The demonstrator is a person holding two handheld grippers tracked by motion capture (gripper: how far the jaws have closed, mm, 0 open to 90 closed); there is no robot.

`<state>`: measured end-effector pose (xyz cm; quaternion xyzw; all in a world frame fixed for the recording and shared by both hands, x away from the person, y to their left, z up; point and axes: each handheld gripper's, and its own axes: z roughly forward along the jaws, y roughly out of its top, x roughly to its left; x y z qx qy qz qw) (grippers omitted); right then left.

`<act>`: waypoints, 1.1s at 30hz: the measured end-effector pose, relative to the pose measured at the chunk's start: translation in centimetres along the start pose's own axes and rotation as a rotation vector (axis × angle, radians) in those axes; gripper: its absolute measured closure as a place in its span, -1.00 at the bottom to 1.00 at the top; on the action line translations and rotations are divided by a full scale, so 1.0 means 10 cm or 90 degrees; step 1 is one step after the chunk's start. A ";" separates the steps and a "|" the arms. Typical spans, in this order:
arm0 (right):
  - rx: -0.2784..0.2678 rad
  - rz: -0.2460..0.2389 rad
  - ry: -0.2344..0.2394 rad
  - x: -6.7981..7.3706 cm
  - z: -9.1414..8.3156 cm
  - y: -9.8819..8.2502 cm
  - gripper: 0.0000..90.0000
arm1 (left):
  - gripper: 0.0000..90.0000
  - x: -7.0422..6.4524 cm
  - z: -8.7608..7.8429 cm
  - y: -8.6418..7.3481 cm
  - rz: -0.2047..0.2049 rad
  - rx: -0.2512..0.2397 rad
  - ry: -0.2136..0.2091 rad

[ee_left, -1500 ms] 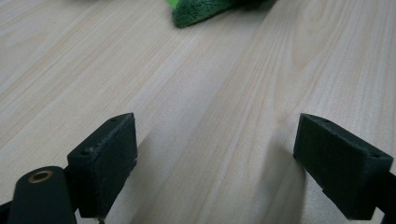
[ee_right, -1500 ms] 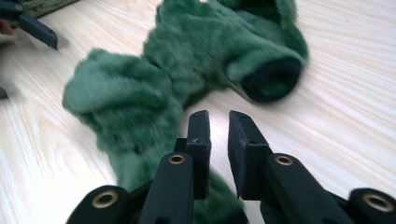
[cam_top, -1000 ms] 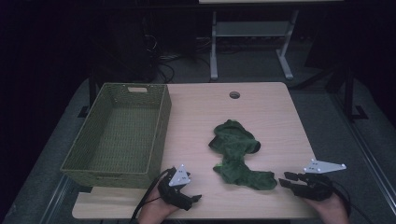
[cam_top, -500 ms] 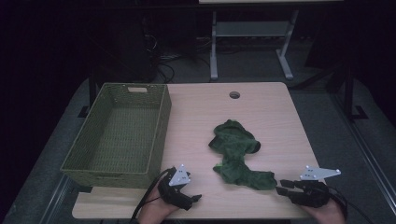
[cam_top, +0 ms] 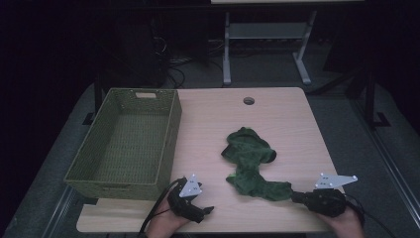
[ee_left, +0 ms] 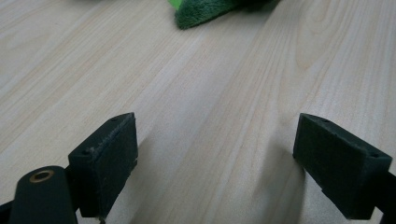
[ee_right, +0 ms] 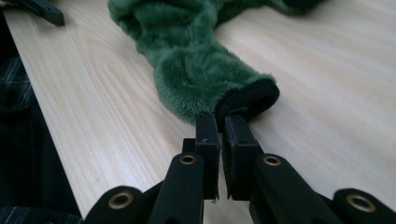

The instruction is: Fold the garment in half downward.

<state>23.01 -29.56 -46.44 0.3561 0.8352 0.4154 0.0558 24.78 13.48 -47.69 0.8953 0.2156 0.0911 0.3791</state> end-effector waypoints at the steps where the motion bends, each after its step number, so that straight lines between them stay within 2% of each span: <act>1: -0.003 -0.004 -0.001 0.00 0.00 0.02 0.90 | -0.71 0.00 0.00 0.00 0.000 0.000 0.000; 11: -0.040 -0.051 0.008 0.07 -0.03 0.24 0.90 | -0.71 0.00 0.00 0.00 0.000 0.000 0.000; 18: -0.066 -0.081 0.026 0.12 -0.02 0.39 0.90 | -0.71 0.00 0.00 0.00 0.000 0.000 0.000; 28: -0.089 -0.130 0.065 0.23 0.07 0.63 0.90 | -0.71 0.00 0.00 0.00 0.000 0.001 0.000; 33: -0.090 -0.151 0.081 0.29 0.15 0.77 0.90 | -0.71 0.00 0.01 0.00 -0.002 -0.001 0.001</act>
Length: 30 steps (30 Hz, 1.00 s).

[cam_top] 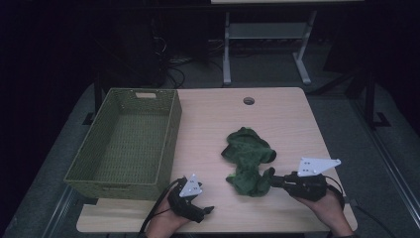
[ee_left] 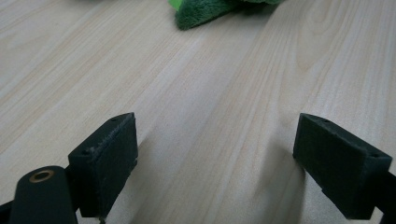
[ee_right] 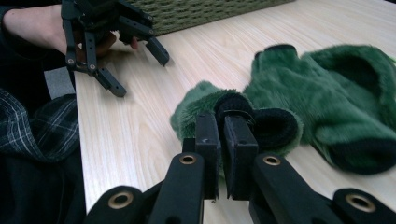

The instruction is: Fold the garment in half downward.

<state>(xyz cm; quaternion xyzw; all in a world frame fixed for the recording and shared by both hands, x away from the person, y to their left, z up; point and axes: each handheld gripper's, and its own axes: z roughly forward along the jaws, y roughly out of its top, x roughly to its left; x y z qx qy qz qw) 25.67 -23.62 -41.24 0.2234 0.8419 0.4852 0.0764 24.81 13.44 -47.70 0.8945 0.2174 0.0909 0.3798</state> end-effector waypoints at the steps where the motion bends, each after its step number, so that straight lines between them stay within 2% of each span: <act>1: 0.001 -0.001 0.004 0.00 0.03 0.02 0.90 | -0.71 0.00 0.00 0.00 0.000 0.000 0.000; 6: 0.004 -0.019 0.020 -0.03 0.19 0.14 0.88 | -0.71 0.00 0.00 0.00 -0.001 -0.001 0.000; 13: 0.016 -0.017 0.028 -0.05 0.44 0.25 0.83 | -0.71 0.00 0.00 0.00 0.000 0.000 0.000; 16: 0.015 -0.013 0.033 -0.07 0.51 0.29 0.73 | -0.71 0.00 0.01 0.00 -0.003 -0.001 -0.001; 20: 0.001 -0.004 0.013 -0.09 0.53 0.31 0.77 | -0.71 0.00 0.01 0.00 0.000 -0.001 0.001; 22: -0.001 0.010 -0.012 -0.13 0.51 0.30 0.85 | -0.71 0.00 0.01 0.00 -0.003 -0.001 -0.001; 24: 0.010 0.022 -0.051 -0.19 0.50 0.27 0.94 | -0.71 0.00 0.01 0.00 -0.001 -0.002 0.000; 26: 0.020 0.033 -0.065 -0.23 0.52 0.23 0.97 | -0.71 0.00 0.01 0.01 0.001 0.000 0.000; 28: 0.030 0.045 -0.060 -0.25 0.58 0.18 0.98 | -0.71 0.00 0.01 0.01 0.001 0.000 0.000; 30: 0.056 0.057 -0.045 -0.25 0.67 0.14 0.98 | -0.71 0.00 0.01 0.01 0.001 0.000 0.001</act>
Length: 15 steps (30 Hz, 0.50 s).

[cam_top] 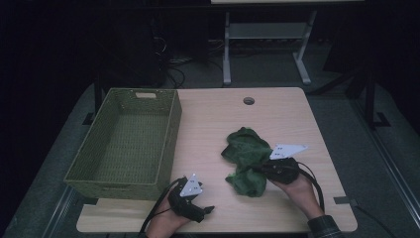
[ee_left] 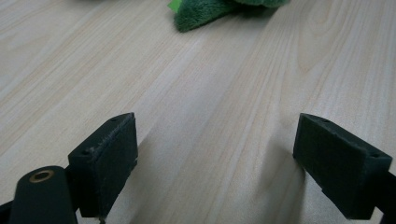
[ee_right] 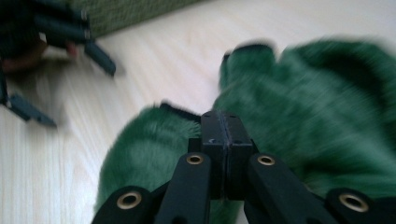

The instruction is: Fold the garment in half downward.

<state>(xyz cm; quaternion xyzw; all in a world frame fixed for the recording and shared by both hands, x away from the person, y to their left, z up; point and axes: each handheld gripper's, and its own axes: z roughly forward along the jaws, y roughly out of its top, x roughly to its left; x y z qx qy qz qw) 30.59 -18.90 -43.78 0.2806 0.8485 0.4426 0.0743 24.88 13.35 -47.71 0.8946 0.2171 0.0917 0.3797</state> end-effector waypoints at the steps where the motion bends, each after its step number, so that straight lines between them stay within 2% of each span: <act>1: 0.010 -0.005 0.007 0.01 0.05 -0.02 0.98 | -0.71 0.00 0.00 0.00 0.000 0.000 0.001; 4: 0.036 -0.013 0.024 0.06 0.14 -0.04 0.98 | -0.71 0.00 0.00 0.00 -0.001 0.000 0.000; 7: 0.046 -0.012 0.035 0.08 0.20 -0.04 0.99 | -0.71 0.00 0.00 0.00 0.000 0.000 0.000; 11: 0.077 -0.017 0.023 0.09 0.29 -0.07 1.00 | -0.71 0.00 0.00 0.00 0.001 0.000 0.001; 15: 0.077 -0.014 0.025 0.08 0.31 -0.09 1.00 | -0.71 0.00 0.02 0.01 -0.003 -0.003 0.002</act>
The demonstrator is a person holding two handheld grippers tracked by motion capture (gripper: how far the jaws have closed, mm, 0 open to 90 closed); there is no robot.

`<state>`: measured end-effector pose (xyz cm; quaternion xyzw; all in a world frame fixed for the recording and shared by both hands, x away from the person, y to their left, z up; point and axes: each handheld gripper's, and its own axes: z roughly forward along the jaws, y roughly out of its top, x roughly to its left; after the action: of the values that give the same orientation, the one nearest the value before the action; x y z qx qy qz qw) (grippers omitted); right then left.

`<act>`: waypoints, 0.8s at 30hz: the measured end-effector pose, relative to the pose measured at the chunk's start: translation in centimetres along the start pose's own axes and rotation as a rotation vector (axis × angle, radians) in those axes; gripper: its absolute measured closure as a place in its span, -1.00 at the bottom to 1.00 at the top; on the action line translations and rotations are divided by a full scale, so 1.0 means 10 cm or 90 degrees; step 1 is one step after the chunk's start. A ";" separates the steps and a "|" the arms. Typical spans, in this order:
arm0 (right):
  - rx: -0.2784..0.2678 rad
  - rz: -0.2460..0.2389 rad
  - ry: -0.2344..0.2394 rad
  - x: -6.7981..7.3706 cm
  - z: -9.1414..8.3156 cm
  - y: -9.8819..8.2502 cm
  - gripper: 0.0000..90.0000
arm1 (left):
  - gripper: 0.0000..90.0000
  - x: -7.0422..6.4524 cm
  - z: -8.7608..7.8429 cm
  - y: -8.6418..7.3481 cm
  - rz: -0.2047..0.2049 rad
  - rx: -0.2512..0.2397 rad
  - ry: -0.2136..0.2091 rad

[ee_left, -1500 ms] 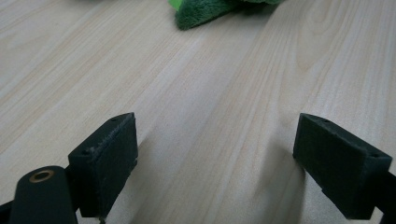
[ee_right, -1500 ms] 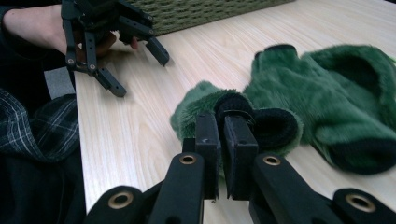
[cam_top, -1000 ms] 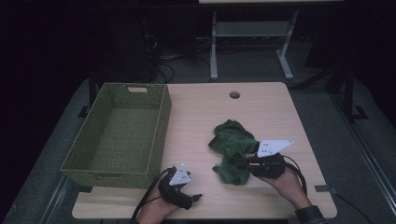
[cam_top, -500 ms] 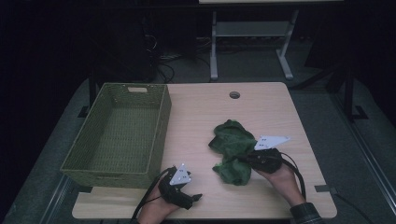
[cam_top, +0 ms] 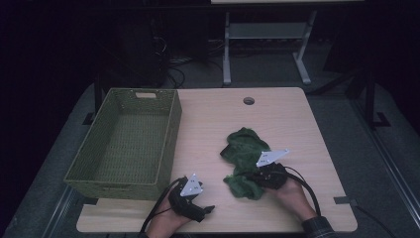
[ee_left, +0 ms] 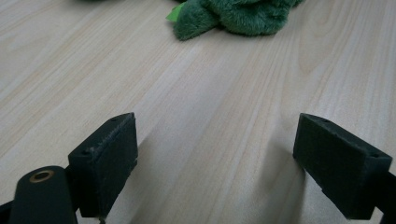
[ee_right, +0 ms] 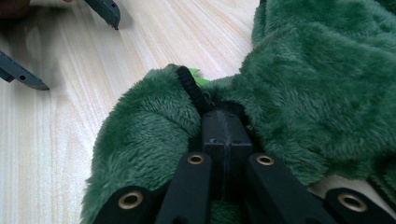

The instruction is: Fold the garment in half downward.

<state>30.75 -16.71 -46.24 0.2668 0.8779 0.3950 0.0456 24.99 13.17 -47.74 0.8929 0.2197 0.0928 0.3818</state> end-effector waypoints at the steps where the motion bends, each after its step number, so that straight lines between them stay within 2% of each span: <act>1: 0.000 -0.001 -0.001 0.00 0.00 0.00 1.00 | -0.71 0.00 0.00 0.00 -0.001 0.000 0.001; 2: 0.000 0.003 -0.004 0.01 -0.01 0.01 0.98 | -0.71 0.00 0.00 0.01 -0.001 0.002 0.002; 6: -0.028 -0.004 -0.021 0.00 -0.14 0.02 0.69 | -0.70 0.00 0.03 0.05 -0.002 0.009 0.005; 9: -0.050 0.009 -0.032 -0.03 -0.24 0.03 0.51 | -0.70 0.03 0.03 0.11 -0.001 0.008 0.006; 13: -0.069 0.021 -0.039 -0.07 -0.33 0.03 0.34 | -0.70 0.09 0.01 0.20 -0.019 -0.006 -0.004; 18: -0.086 0.041 -0.054 -0.13 -0.45 0.07 0.21 | -0.64 0.16 0.00 0.33 -0.038 -0.017 -0.001; 23: -0.097 0.051 -0.065 -0.22 -0.51 0.11 0.18 | -0.59 0.22 0.03 0.47 -0.041 -0.026 0.003; 24: -0.089 0.054 -0.067 -0.24 -0.51 0.11 0.17 | -0.57 0.23 0.03 0.50 -0.038 -0.025 0.003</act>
<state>31.75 -20.71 -42.23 0.3203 0.8324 0.4423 0.0938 28.72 10.98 -44.31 0.8781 0.2458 0.0878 0.4011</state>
